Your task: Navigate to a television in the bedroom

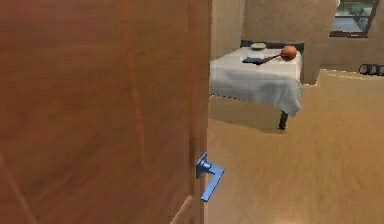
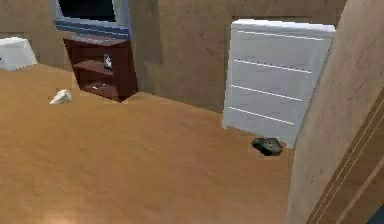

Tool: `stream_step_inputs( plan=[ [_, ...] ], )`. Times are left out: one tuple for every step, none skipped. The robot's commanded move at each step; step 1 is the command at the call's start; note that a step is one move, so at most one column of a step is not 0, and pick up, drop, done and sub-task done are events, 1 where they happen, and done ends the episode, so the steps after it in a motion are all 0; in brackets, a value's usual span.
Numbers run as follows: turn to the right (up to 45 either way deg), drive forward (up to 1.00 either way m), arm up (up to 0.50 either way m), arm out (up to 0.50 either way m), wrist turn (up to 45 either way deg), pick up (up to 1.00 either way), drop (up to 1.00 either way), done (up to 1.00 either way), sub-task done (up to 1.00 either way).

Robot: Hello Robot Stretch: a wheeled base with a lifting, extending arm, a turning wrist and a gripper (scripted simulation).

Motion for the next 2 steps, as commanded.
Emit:
stream_step_inputs(
  plan=[
    [45.0,0.0,0.0,0.0,0.0,0.0,0.0,0.0,0.0],
    [36.0,0.0,0.0,0.0,0.0,0.0,0.0,0.0,0.0]
  ],
)
